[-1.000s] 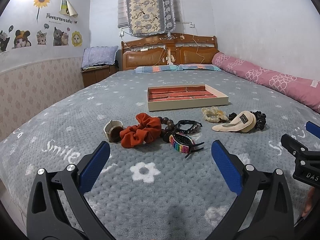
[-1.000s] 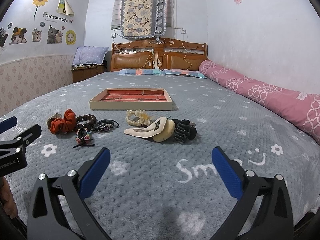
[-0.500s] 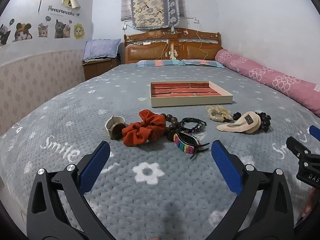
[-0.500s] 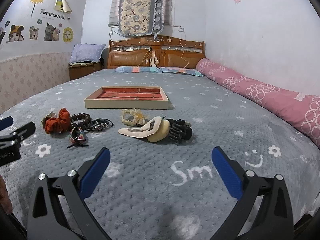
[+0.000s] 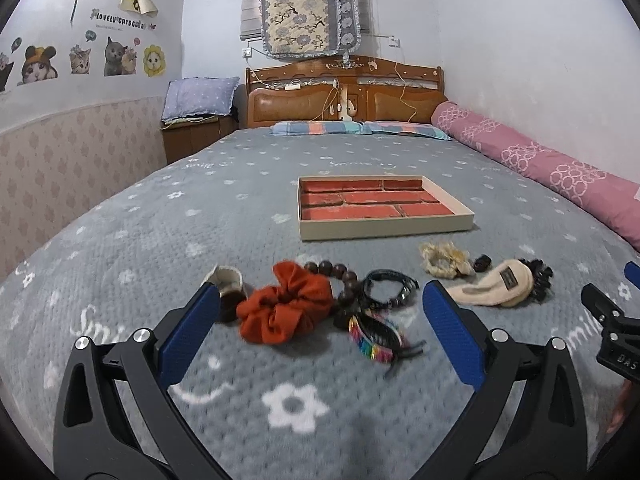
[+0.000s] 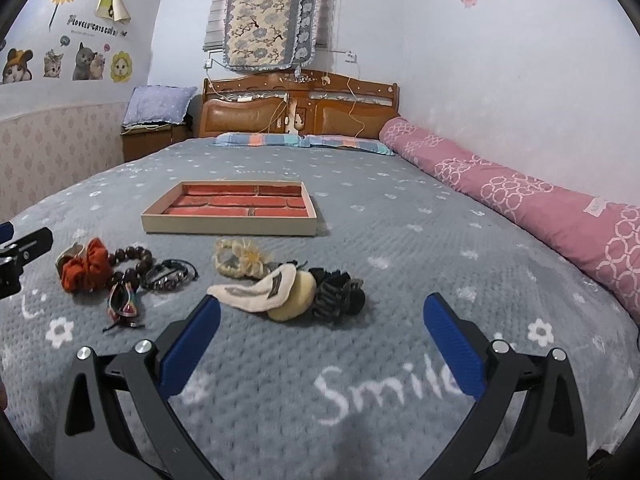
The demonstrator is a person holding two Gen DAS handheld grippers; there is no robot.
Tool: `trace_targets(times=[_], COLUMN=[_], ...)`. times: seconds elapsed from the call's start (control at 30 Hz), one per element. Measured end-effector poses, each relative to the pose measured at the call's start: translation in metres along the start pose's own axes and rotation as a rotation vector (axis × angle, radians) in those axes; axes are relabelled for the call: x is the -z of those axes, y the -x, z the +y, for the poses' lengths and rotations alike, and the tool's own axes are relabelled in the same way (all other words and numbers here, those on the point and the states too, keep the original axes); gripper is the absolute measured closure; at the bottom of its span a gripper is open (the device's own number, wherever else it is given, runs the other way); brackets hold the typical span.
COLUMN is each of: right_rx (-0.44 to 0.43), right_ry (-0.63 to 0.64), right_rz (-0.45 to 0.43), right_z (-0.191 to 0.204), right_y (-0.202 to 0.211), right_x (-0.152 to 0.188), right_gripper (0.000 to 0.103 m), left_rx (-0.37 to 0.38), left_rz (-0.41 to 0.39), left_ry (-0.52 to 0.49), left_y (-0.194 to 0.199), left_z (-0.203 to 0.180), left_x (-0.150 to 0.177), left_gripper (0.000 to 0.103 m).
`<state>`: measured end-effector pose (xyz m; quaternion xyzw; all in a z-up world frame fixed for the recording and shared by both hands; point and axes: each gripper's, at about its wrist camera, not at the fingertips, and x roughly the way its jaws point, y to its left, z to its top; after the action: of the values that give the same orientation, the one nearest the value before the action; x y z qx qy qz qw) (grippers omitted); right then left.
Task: Organize jewelry
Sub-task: 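Move left tool to the orange scrunchie while right tool moves to the black claw clip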
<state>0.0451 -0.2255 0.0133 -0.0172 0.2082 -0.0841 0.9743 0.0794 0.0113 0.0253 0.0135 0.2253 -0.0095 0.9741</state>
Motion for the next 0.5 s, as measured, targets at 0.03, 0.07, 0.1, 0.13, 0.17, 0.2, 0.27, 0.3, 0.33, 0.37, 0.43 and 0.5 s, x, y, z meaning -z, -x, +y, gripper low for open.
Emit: trace_targets(times=[0.03, 0.07, 0.1, 0.13, 0.17, 0.2, 0.27, 0.3, 0.33, 0.37, 0.43, 0.5], right_rx=[-0.007, -0.012, -0.017, -0.019, -0.02, -0.015, -0.007, -0.001, 0.006, 0.011, 0.022, 0.031], right_ry=[-0.008, -0.015, -0.023, -0.029, -0.034, -0.039, -0.043, -0.043, -0.042, -0.04, -0.039, -0.042], right_rz=[0.003, 0.005, 0.011, 0.019, 0.026, 0.038, 0.05, 0.054, 0.061, 0.066, 0.079, 0.099], right_z=[-0.001, -0.002, -0.004, -0.006, -0.007, -0.008, -0.01, -0.011, -0.012, -0.012, -0.014, -0.017], right_y=[-0.004, -0.007, -0.012, -0.016, -0.021, -0.027, -0.035, -0.039, -0.043, -0.047, -0.055, -0.063], right_x=[-0.003, -0.005, -0.006, -0.008, -0.008, -0.009, -0.009, -0.009, -0.009, -0.009, -0.009, -0.008], right_gripper=[0.004, 0.004, 0.004, 0.004, 0.004, 0.004, 0.004, 0.004, 0.004, 0.004, 0.004, 0.004], left_rx=[0.002, 0.003, 0.002, 0.003, 0.003, 0.002, -0.004, -0.006, -0.003, 0.004, 0.012, 0.001], left_rz=[0.0, 0.0, 0.003, 0.009, 0.014, 0.021, 0.034, 0.042, 0.055, 0.069, 0.094, 0.111], left_ry=[0.002, 0.005, 0.008, 0.01, 0.01, 0.008, 0.006, 0.009, 0.016, 0.025, 0.035, 0.03], left_y=[-0.004, -0.007, -0.01, -0.015, -0.019, -0.024, -0.033, -0.037, -0.042, -0.047, -0.056, -0.063], left_z=[0.0, 0.0, 0.0, 0.0, 0.001, 0.001, 0.002, 0.004, 0.005, 0.007, 0.011, 0.014], left_x=[-0.004, -0.006, -0.008, -0.01, -0.011, -0.012, -0.012, -0.012, -0.011, -0.011, -0.009, -0.006], left_gripper=[0.005, 0.005, 0.005, 0.005, 0.005, 0.005, 0.005, 0.005, 0.005, 0.005, 0.005, 0.005])
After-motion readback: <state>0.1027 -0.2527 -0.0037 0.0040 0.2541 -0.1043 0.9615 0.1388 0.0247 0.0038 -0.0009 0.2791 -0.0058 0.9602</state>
